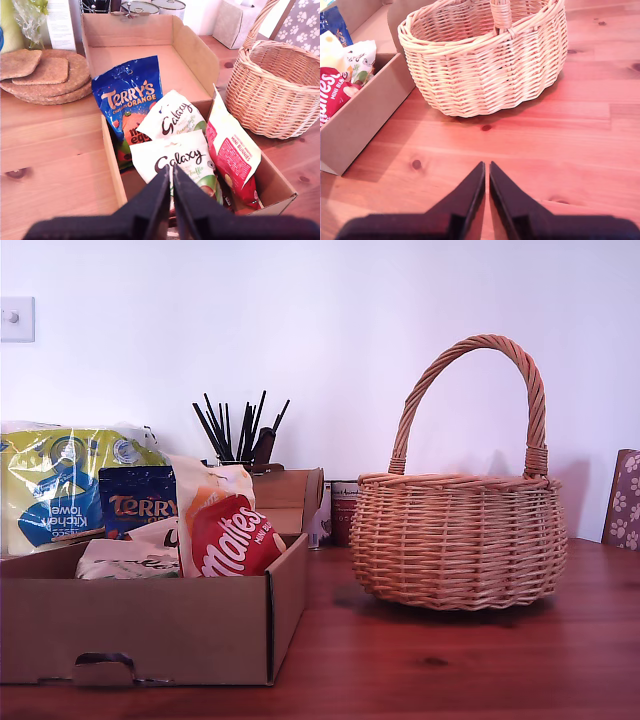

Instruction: Move the bags of Easter eggs from the cardboard box on the left into the woven basket on the right side.

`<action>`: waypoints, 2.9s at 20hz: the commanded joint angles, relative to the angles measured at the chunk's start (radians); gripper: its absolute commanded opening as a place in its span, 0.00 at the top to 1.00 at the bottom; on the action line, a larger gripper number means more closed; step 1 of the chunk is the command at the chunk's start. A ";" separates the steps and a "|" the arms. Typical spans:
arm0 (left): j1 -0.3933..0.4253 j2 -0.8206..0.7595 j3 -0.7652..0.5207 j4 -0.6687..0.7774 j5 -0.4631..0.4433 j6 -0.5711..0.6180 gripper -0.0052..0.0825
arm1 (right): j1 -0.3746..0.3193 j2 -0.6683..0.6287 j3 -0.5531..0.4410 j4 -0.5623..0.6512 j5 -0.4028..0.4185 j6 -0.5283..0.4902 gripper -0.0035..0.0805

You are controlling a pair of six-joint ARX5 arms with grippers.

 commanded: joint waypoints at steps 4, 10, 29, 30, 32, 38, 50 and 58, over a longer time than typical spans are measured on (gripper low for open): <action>-0.002 0.003 -0.018 0.014 0.001 -0.005 0.97 | -0.002 0.005 0.003 0.072 0.000 0.027 0.97; -0.002 0.003 -0.018 0.035 0.013 -0.005 0.97 | -0.002 0.005 0.003 0.122 -0.003 0.033 0.97; -0.309 0.699 0.438 -0.026 0.134 0.264 0.09 | 0.153 0.378 0.409 -0.115 -0.055 -0.087 0.97; -0.309 0.734 0.446 -0.004 0.101 0.229 0.04 | 0.153 0.385 0.409 -0.116 -0.055 -0.087 0.97; -0.311 0.801 0.462 0.029 0.029 0.165 0.05 | 0.153 0.390 0.409 -0.116 -0.055 -0.087 0.97; -0.345 0.986 0.537 0.065 -0.089 0.100 0.05 | 0.155 0.391 0.409 -0.115 -0.055 -0.110 0.97; -0.366 1.227 0.609 -0.002 -0.111 0.031 0.12 | 0.195 0.391 0.409 -0.123 -0.116 -0.186 0.97; -0.366 1.227 0.668 -0.026 -0.101 0.032 0.96 | 0.196 0.391 0.409 -0.123 -0.116 -0.185 0.97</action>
